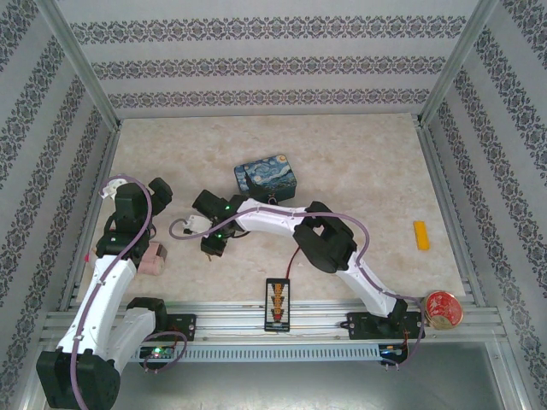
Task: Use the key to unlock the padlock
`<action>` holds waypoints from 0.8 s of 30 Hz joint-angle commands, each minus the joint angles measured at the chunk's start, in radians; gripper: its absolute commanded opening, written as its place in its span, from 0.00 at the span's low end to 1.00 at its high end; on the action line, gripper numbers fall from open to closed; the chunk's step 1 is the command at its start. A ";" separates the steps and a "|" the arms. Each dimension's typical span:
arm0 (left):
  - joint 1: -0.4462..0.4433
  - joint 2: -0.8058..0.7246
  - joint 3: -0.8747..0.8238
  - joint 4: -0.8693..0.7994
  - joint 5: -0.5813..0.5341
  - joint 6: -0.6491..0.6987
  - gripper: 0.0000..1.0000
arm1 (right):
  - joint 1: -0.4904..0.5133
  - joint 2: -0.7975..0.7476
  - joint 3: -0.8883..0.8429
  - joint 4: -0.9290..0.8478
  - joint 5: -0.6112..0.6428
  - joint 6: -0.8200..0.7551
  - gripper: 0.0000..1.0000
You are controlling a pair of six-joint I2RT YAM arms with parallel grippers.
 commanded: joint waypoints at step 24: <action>0.012 0.037 0.059 0.057 0.258 0.029 0.98 | -0.230 -0.628 -0.587 0.285 0.196 0.432 0.00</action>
